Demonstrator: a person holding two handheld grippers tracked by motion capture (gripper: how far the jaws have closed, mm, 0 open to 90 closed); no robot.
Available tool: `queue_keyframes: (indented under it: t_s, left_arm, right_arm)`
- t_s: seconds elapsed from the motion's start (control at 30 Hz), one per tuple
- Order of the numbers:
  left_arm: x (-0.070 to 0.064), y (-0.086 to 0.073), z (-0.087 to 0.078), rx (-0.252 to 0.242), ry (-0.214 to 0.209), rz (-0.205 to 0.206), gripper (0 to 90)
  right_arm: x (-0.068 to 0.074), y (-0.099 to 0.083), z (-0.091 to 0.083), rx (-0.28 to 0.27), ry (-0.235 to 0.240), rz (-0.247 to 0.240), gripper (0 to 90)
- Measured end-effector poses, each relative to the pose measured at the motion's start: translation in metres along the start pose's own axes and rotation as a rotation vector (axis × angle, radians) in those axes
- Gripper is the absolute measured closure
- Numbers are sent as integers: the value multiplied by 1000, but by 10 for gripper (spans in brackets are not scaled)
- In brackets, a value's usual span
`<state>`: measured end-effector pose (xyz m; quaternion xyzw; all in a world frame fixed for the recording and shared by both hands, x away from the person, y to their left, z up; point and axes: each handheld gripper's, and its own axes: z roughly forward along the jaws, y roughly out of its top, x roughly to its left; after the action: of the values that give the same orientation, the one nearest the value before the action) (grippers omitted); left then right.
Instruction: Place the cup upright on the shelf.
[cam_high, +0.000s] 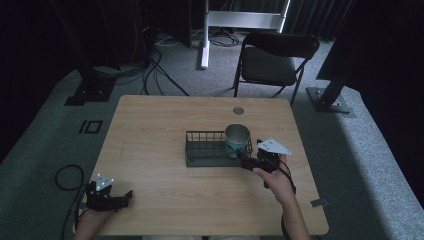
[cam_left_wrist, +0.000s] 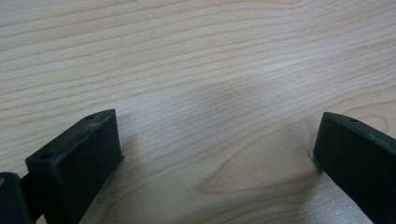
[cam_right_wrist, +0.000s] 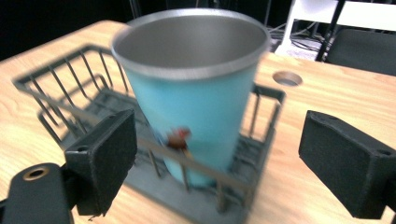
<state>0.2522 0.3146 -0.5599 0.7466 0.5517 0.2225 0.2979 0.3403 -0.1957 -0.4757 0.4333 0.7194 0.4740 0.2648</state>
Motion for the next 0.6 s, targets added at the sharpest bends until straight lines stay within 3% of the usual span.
queue_keyframes:
  t_s: [0.6]
  left_arm:
    - [0,0,0,0,0,1,14]
  right_arm:
    - [-31,-58,-29,63,-80,61,112]
